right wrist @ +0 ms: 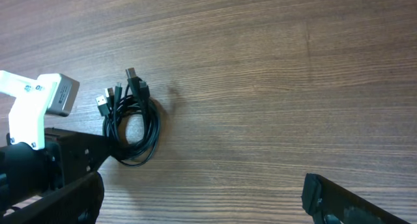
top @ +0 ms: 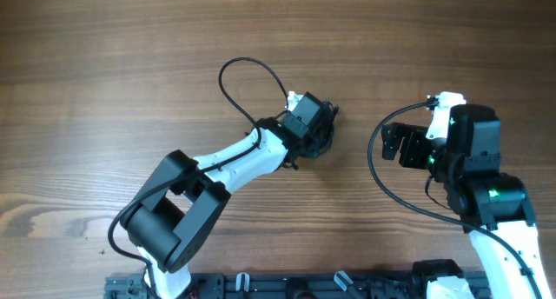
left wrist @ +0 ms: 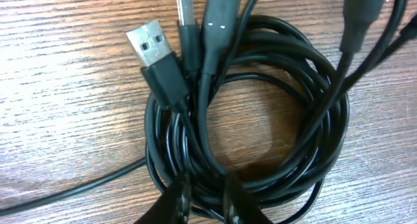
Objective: Untangle cables
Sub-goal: 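Move the left gripper over the black cable bundle and lower, then grasp the cable bundle with the left gripper and lift it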
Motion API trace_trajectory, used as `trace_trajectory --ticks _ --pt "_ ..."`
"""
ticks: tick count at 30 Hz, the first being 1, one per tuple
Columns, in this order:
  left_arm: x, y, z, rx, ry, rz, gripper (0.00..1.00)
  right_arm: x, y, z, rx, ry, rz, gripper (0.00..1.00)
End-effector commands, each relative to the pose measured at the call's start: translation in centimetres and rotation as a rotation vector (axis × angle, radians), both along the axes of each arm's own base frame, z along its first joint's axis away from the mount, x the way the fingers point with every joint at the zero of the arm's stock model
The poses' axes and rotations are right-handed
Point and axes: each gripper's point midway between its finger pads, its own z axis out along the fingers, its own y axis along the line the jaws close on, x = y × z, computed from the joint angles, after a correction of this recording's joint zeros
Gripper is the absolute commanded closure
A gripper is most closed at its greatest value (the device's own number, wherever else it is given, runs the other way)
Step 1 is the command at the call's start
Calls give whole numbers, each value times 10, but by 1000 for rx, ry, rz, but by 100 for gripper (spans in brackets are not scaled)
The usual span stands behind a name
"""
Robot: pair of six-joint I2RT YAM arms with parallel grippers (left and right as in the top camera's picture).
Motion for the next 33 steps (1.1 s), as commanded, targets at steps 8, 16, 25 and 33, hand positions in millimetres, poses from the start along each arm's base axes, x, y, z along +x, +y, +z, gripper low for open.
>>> trace_trajectory --ticks 8,16,25,33 --pt "4 5 30 -51 -29 78 94 5 -1 -6 -1 42 -13 0" --pt "-7 17 18 -140 100 423 46 4 -1 -9 -1 57 -13 0" --pt "-1 11 -9 -132 109 429 59 2 -1 -10 -2 65 -13 0" --pt "-8 14 -1 -123 136 395 96 2 -1 -10 -2 63 -13 0"
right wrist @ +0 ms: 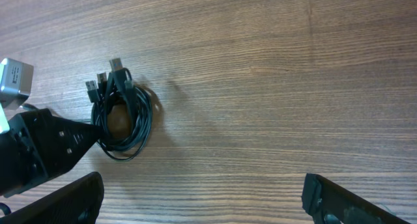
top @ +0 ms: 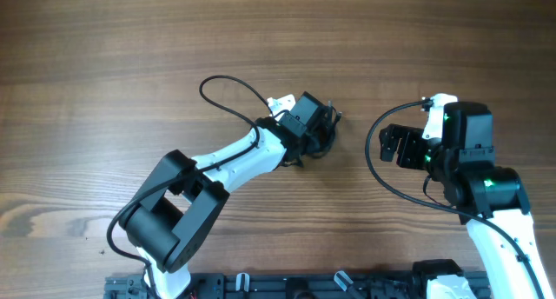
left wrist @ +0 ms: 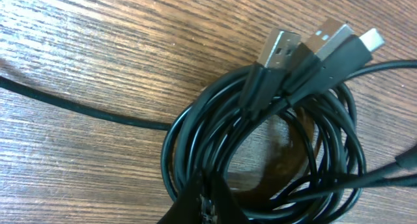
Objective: Untangle cables
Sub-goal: 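Grasp the cable bundle with the left gripper and lift it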
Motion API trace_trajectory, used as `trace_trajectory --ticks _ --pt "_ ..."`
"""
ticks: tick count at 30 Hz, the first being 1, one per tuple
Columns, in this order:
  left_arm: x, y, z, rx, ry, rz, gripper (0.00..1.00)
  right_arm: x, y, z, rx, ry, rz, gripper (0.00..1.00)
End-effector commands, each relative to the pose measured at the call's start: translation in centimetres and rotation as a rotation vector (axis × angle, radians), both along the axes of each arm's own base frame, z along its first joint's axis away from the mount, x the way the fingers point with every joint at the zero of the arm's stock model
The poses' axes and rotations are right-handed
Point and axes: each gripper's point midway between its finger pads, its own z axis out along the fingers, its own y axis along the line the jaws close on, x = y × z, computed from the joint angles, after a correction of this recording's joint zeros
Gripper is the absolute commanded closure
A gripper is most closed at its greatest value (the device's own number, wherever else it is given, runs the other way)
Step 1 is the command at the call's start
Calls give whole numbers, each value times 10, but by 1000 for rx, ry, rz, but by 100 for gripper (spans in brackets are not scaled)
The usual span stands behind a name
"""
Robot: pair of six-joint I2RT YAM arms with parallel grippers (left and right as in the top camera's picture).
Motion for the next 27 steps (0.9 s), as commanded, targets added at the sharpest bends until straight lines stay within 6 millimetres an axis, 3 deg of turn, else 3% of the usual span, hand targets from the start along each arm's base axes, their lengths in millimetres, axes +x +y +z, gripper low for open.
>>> trace_trajectory --ticks 1,4,10,13,15,16,17,27 --pt "-3 9 9 21 2 -41 96 4 -1 8 3 -16 -13 0" --pt "6 7 42 -11 -81 -87 96 5 1 8 10 -18 -2 0" --pt "12 4 134 -183 -237 -127 96 7 34 13 141 -29 146 4" --pt "10 5 155 -252 -252 -139 96 9 38 6 160 0 153 4" --pt "10 10 151 -233 -242 -128 95 10 38 0 162 22 150 1" --pt "9 14 142 -200 -220 -116 78 10 39 -3 169 35 153 0" --pt "8 15 134 -186 -199 -115 69 10 39 -4 171 38 154 0" --pt "3 16 33 -84 38 -23 59 10 39 -4 168 37 152 0"
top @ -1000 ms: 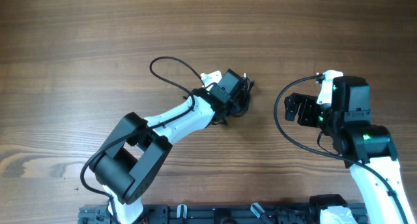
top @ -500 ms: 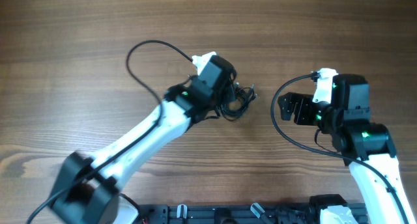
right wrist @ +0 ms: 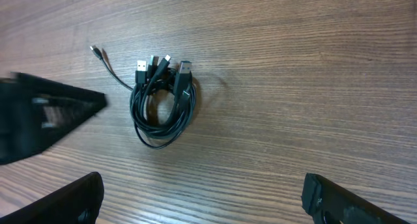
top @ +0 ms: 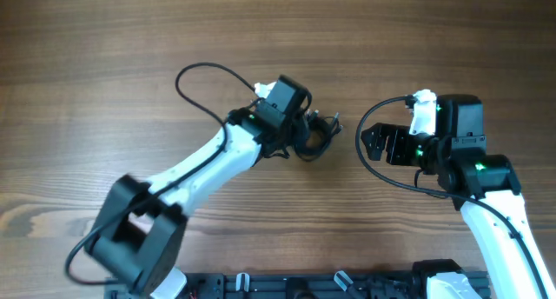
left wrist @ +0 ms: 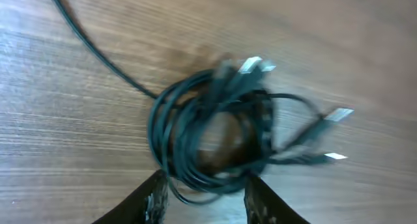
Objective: Untangle cables
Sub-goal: 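Grasp the cable bundle with the left gripper and lift it, then bring the bundle to the right gripper and grasp cables with it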
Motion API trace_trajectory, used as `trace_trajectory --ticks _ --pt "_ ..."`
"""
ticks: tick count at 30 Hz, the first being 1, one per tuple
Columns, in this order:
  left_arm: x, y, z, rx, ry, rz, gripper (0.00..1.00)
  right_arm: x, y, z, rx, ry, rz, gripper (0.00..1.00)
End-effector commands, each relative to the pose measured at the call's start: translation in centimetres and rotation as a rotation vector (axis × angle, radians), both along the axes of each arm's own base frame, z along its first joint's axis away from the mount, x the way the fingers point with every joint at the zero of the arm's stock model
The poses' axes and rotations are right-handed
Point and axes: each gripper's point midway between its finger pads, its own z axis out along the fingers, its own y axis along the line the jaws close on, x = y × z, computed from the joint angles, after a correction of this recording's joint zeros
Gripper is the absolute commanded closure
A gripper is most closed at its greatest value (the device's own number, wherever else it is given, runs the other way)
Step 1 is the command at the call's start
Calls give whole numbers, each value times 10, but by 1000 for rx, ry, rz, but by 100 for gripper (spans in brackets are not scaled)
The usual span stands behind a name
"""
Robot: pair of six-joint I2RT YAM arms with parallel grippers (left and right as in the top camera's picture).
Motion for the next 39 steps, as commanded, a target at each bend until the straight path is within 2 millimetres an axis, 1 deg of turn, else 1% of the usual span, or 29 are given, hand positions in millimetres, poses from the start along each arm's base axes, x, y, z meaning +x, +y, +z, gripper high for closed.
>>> trace_trajectory --ticks 1,5,9,11,12,13,14,15,18,19,21,25,27,30,31,34,37,39 --pt "-3 0 -31 22 80 42 58 5 3 8 14 -21 16 0" --pt "-8 -3 -57 52 121 28 58 5 3 8 14 -21 15 0" --pt "-13 -12 -71 63 132 3 54 5 3 8 14 -20 15 0" --pt "-19 -14 -79 78 147 -9 54 5 3 8 14 -19 15 0" --pt "-21 -15 -82 83 154 -13 57 5 3 8 14 -19 15 0" --pt "-22 -14 -85 90 162 -13 66 5 3 8 14 -19 15 0" --pt "-24 -12 -86 97 171 -13 79 5 3 8 14 -19 15 0" --pt "-25 -12 -86 99 173 -13 96 4 3 8 14 -17 15 0" --pt "-25 -11 -78 94 166 -13 96 4 3 8 13 -17 15 0" --pt "-23 -11 -73 88 157 -14 96 4 3 8 13 -17 16 0" --pt "-15 -11 -50 52 120 -5 96 4 3 8 11 -19 18 0" --pt "4 -19 26 -142 12 -7 96 4 3 8 12 -19 18 0" --pt "10 -12 60 -224 -31 0 96 5 3 8 12 -19 17 0" --pt "14 -1 94 -338 -47 -3 96 7 4 10 15 -29 16 1" --pt "13 0 101 -383 -31 -16 96 8 4 11 20 -36 16 0" --pt "10 3 109 -480 21 -55 96 14 8 17 83 -40 -33 1" --pt "10 5 114 -524 32 -83 96 16 40 42 272 -84 69 2" --pt "7 0 120 -562 38 -113 96 20 53 59 390 -101 83 3"
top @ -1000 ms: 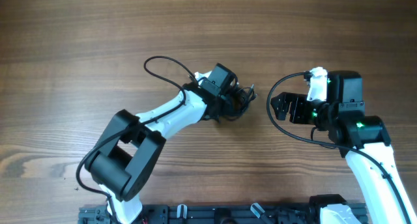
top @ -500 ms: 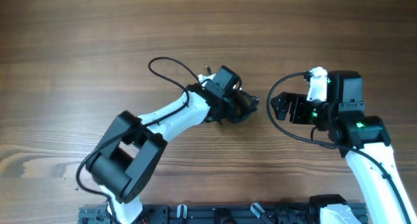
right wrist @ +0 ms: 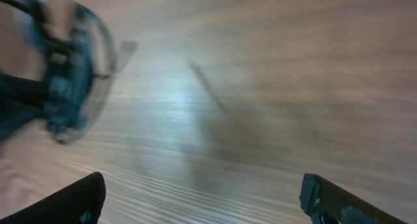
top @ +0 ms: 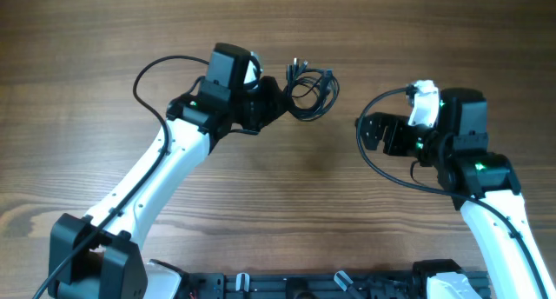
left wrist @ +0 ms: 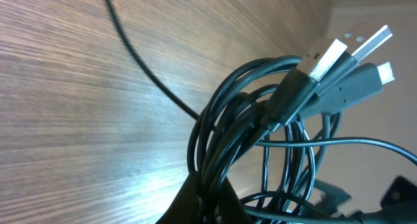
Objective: Untangle cables
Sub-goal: 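Bring the bundle to the right gripper and grasp cables with it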
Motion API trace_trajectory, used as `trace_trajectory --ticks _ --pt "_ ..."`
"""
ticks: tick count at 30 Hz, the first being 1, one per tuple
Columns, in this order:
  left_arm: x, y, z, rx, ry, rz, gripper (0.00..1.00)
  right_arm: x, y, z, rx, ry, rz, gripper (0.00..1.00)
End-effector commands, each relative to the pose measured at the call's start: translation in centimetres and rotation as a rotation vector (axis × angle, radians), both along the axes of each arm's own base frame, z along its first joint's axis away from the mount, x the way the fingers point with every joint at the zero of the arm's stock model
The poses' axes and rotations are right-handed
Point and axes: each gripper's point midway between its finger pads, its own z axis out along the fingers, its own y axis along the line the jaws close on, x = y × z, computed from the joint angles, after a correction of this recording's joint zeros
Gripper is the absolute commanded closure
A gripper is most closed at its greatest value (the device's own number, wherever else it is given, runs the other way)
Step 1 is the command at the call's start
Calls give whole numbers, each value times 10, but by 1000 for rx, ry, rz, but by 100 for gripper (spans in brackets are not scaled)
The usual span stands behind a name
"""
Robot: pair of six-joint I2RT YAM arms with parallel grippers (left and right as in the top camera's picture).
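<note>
A coil of black cables (top: 310, 90) with several USB plugs hangs lifted above the wooden table, my left gripper (top: 271, 101) shut on its left side. In the left wrist view the coil (left wrist: 260, 133) fills the frame, plugs (left wrist: 339, 55) sticking up right, the jaws pinched on the strands at the bottom edge (left wrist: 207, 211). My right gripper (top: 375, 134) stands open to the right of the coil, apart from it. The right wrist view is blurred; the coil (right wrist: 71, 87) shows at its left, and the wide-apart fingertips (right wrist: 326, 198) hold nothing.
The wooden table (top: 104, 56) lies beneath both arms. Each arm's own black cable loops beside it: one (top: 152, 73) at the left arm, one (top: 373, 160) at the right. A black rail (top: 287, 286) runs along the front edge.
My left gripper, then open around the coil on the table, is now shut on it and holds it lifted, farther back. The right wrist view has tilted and blurred; its gripper stays open.
My left gripper was down at the coil on the table, jaws close on its strands, the coil turning between moments. Then the jaws stood open around the coil. Now they are shut on it and it hangs in the air. The right gripper stayed open, shifting slightly left.
</note>
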Motion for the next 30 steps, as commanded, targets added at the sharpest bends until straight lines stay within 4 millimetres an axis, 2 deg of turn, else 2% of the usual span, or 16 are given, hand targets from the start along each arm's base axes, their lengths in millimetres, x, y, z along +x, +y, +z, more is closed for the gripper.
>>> trace_trajectory --ticks 1,5,8,11,13,15,17,18,19,21,23,25,28,30 --pt "-12 -17 21 -122 -12 -124 96 1 31 35 238 -7 71 4" --pt "-21 -30 37 -213 -19 -207 96 12 39 43 333 3 61 9" --pt "-27 -36 47 -268 -26 -259 96 20 48 36 418 73 69 22" --pt "-29 -37 47 -273 -18 -267 96 25 58 34 488 110 107 32" --pt "-33 -41 47 -273 -17 -279 96 28 62 31 515 127 125 46" --pt "-36 -45 47 -272 -16 -292 96 30 65 29 542 147 140 55" --pt "-37 -45 46 -272 -15 -293 96 32 65 25 549 164 129 72" --pt "-36 -45 45 -266 -17 -289 96 32 65 24 549 168 128 86" --pt "-35 -44 43 -253 -22 -283 96 32 65 24 548 168 129 96" --pt "-32 -40 38 -213 -51 -281 96 32 65 24 545 168 130 96" --pt "-26 -30 24 -132 -56 -239 96 32 62 17 511 164 118 96" --pt "-19 -9 1 0 -23 -149 96 32 48 -9 404 209 24 96" --pt "-13 18 -19 143 9 -49 96 24 17 -48 200 282 -110 96" --pt "-10 30 -26 199 14 -8 95 18 7 -59 118 299 -126 96"
